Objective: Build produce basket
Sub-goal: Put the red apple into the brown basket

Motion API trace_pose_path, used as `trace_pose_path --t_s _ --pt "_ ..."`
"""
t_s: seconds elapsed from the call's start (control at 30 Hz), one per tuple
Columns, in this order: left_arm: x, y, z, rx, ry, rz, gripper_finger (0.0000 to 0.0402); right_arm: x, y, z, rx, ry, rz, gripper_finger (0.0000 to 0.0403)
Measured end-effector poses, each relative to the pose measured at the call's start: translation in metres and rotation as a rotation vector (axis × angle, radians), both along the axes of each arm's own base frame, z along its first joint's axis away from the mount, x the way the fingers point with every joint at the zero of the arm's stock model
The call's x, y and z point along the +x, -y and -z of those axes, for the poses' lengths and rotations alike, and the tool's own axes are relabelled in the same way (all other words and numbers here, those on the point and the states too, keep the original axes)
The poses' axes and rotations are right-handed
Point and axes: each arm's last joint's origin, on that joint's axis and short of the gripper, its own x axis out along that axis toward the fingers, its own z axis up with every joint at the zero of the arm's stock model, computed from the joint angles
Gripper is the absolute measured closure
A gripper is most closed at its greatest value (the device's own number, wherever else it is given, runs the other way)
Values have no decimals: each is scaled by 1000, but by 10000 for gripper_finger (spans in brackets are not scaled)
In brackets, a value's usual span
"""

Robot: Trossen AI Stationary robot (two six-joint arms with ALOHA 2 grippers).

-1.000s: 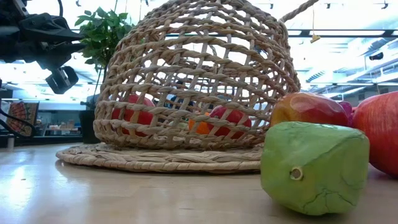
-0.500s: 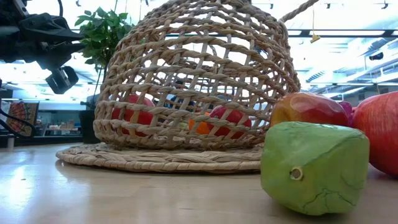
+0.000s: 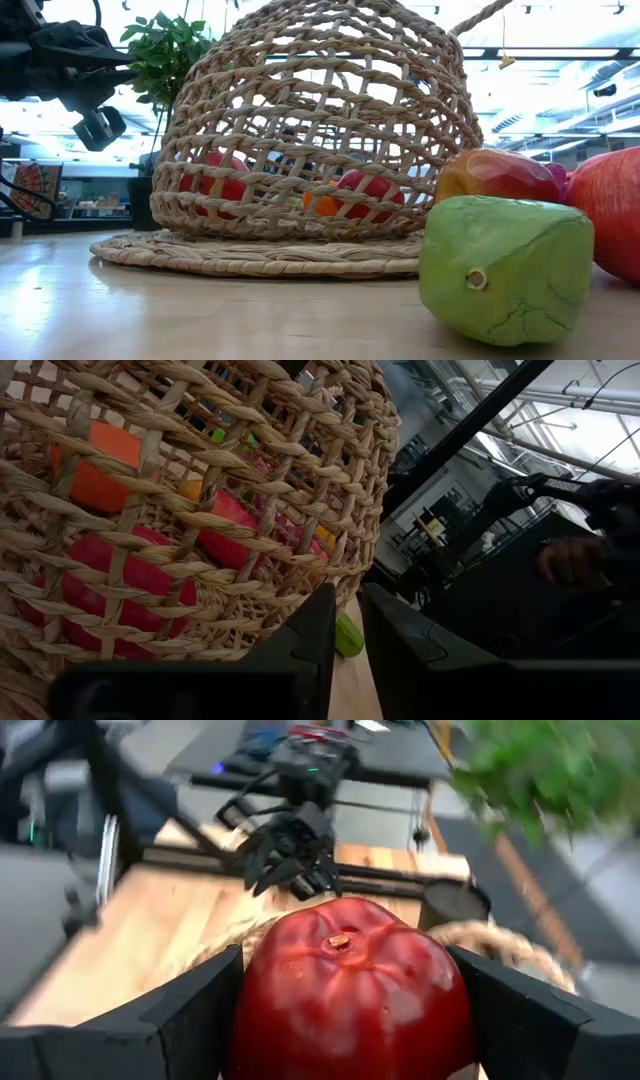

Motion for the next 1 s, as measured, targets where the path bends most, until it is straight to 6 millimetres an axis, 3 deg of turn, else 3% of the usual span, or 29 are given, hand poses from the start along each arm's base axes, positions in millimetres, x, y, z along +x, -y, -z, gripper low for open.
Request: trace_pose_path --t_s 0.27,0.5,0.73,1.0 --pt "0 0 0 0 0 0 339 1 -18 0 -448 15 -185 62" --pt "0 0 0 0 -1 1 343 2 -24 0 -731 -16 -186 61" --pt "0 0 0 0 0 0 339 3 -24 6 -755 -36 -195 61" --pt "0 0 0 0 0 0 345 7 -26 41 -624 -114 -255 59"
